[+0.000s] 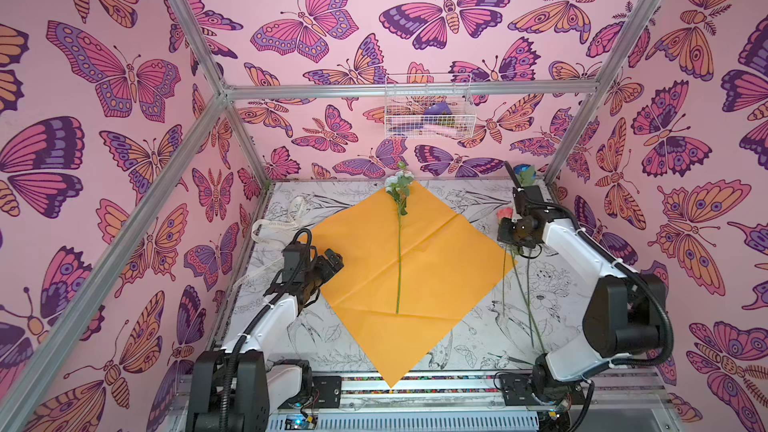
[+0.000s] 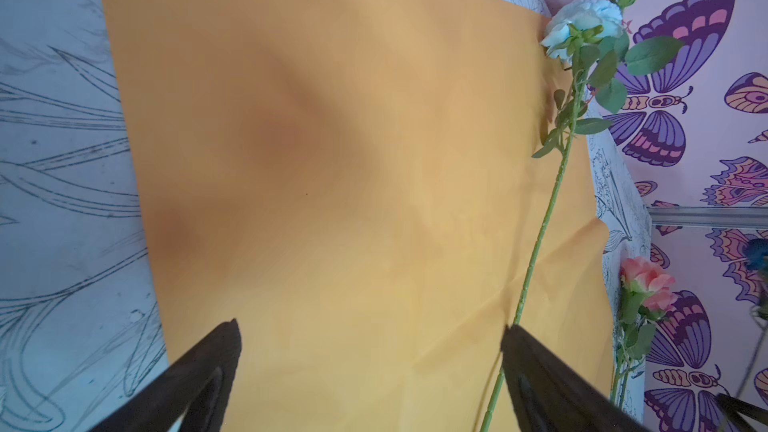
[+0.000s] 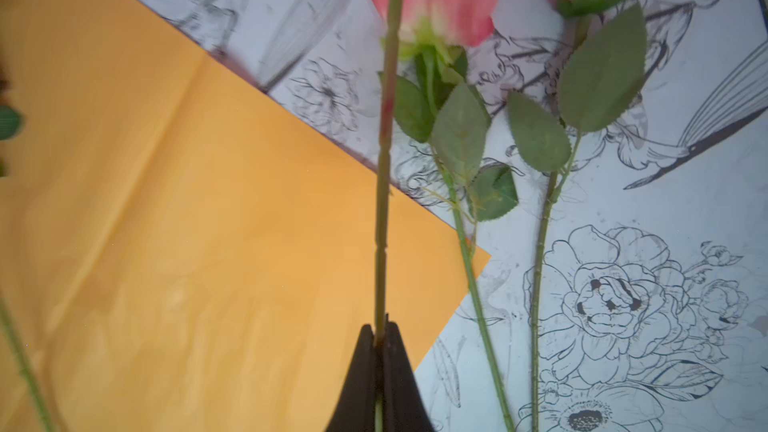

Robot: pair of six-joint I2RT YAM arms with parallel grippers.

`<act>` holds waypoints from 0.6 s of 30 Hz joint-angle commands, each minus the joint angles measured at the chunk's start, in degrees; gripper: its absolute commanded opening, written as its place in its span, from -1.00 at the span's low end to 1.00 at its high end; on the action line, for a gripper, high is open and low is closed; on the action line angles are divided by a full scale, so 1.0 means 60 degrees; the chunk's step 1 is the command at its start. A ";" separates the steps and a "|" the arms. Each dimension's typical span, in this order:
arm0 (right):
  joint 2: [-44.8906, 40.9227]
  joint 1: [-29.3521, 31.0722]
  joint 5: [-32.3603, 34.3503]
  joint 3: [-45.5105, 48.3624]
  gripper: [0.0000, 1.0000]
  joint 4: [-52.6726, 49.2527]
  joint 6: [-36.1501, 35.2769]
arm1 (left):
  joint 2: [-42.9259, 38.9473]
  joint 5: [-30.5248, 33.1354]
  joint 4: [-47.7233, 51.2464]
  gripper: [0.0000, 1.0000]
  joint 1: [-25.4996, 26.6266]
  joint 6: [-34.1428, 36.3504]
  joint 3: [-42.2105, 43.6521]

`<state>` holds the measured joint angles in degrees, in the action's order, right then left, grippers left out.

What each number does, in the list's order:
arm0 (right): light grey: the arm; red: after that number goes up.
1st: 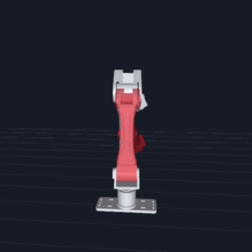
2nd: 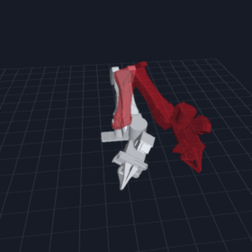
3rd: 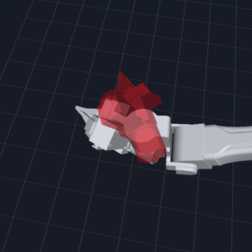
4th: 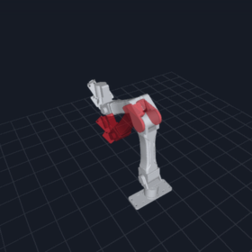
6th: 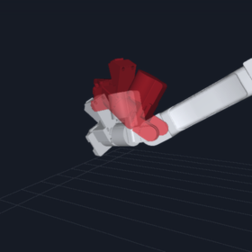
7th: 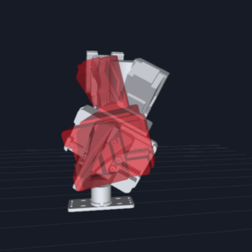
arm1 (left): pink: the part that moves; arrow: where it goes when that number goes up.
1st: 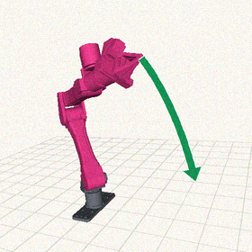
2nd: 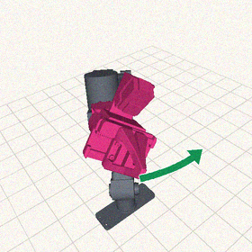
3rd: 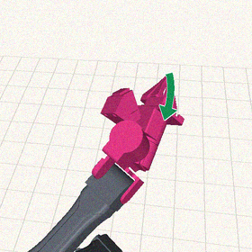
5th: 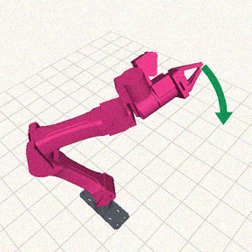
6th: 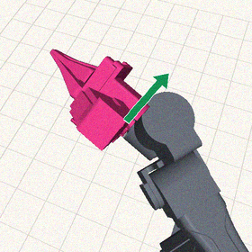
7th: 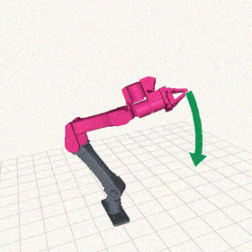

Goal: Tie the bouquet of fake flowers
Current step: 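Lay the blue flower beside the white rose on the sheet and release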

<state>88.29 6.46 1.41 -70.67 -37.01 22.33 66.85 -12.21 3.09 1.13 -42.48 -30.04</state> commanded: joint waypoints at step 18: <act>0.3021 0.3474 -0.2849 -0.1945 -1.00 0.3331 0.2575 | -0.0251 -0.0222 0.0270 1.00 -0.0056 0.0205 0.0023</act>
<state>103.46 26.79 -14.06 -79.31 -20.69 34.24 66.22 -12.69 3.36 1.13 -42.26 -30.04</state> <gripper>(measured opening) 0.064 0.998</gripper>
